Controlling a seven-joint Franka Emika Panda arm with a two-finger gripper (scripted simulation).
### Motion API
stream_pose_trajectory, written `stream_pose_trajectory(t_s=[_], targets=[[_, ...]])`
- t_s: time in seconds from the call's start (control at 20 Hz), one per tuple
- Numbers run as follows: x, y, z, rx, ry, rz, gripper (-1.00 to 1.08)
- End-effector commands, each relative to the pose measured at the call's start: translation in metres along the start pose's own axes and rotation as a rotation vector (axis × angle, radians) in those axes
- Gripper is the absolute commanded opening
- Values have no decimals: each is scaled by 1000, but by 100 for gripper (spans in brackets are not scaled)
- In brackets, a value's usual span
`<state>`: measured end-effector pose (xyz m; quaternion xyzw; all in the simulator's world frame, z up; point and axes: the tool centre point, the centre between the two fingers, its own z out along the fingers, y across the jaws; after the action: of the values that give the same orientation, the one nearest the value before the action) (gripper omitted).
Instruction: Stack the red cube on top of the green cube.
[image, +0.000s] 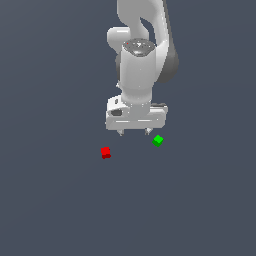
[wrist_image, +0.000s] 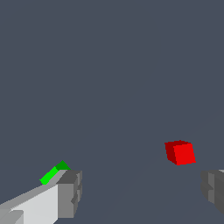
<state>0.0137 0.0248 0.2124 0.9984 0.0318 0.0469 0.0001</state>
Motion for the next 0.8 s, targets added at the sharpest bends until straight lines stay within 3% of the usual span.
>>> stream_pose_trajectory(t_s=[0.0,0.4,0.75], targets=[[0,0,0,0,0,0,100],[-5,14,15,1,-10,-16,100],[-18,50,54,5,-36,-57,100]])
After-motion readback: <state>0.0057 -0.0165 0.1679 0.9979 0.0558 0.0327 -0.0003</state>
